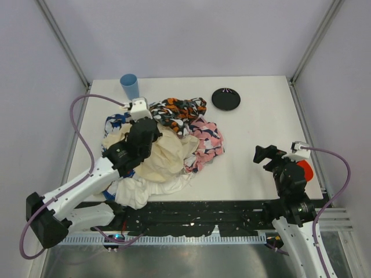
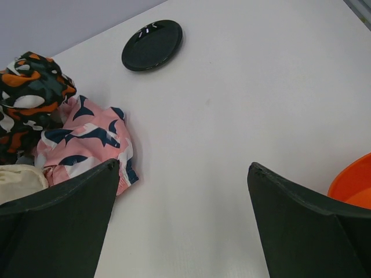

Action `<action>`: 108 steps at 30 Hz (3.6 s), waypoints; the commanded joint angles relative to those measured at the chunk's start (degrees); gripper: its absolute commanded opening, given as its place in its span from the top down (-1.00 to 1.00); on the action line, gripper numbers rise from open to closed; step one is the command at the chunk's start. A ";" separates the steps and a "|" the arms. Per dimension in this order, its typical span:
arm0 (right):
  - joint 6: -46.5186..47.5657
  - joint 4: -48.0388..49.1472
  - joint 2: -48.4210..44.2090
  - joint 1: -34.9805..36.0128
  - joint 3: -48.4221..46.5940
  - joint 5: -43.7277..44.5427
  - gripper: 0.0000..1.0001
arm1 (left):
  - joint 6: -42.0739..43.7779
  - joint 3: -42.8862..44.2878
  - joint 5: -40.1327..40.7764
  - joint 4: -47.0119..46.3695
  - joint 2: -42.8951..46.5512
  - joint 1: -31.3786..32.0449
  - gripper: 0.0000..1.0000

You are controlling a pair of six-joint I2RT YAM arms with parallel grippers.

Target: Pick out a specific cloth from the pile

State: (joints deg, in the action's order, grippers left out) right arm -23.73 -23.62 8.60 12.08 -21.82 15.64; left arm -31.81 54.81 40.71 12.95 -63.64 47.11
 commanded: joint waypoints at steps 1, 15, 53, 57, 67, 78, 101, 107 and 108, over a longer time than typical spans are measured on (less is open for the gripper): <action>0.96 3.66 0.10 0.23 0.20 -1.83 -0.90 | 5.71 2.32 4.65 -1.71 3.69 -5.18 1.00; 3.24 9.01 4.23 0.23 0.90 -11.84 -0.91 | -1.85 -2.69 3.76 7.87 1.50 -12.31 0.94; -15.11 54.63 83.14 44.00 -19.22 -14.23 -0.87 | -3.61 -7.87 -3.00 6.03 3.70 -16.18 1.00; -17.32 57.27 86.40 44.00 -18.35 -13.53 -0.69 | -3.87 -8.05 -3.27 6.21 3.52 -16.26 1.00; -20.39 62.29 89.92 44.26 -17.46 -18.89 -0.22 | -4.13 -8.84 -3.27 6.38 4.31 -17.14 1.00; -21.54 65.98 90.37 44.79 -14.57 -20.65 0.27 | -3.52 -8.31 -3.62 6.56 3.52 -18.11 1.00; 10.18 26.88 51.00 44.88 -38.54 -5.97 0.89 | -4.40 -9.98 -3.18 8.32 2.99 -19.16 1.00; 22.13 14.23 47.38 44.88 -61.30 -3.69 0.90 | -5.10 -10.86 -1.16 10.87 5.01 -19.16 1.00; 23.01 11.69 47.65 44.88 -66.63 -3.34 0.89 | -5.28 -11.21 -1.33 10.96 5.45 -19.25 1.00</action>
State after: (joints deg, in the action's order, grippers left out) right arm -10.55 -5.80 58.76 56.99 -73.49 8.80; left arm -36.03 44.97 36.49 21.41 -60.34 28.38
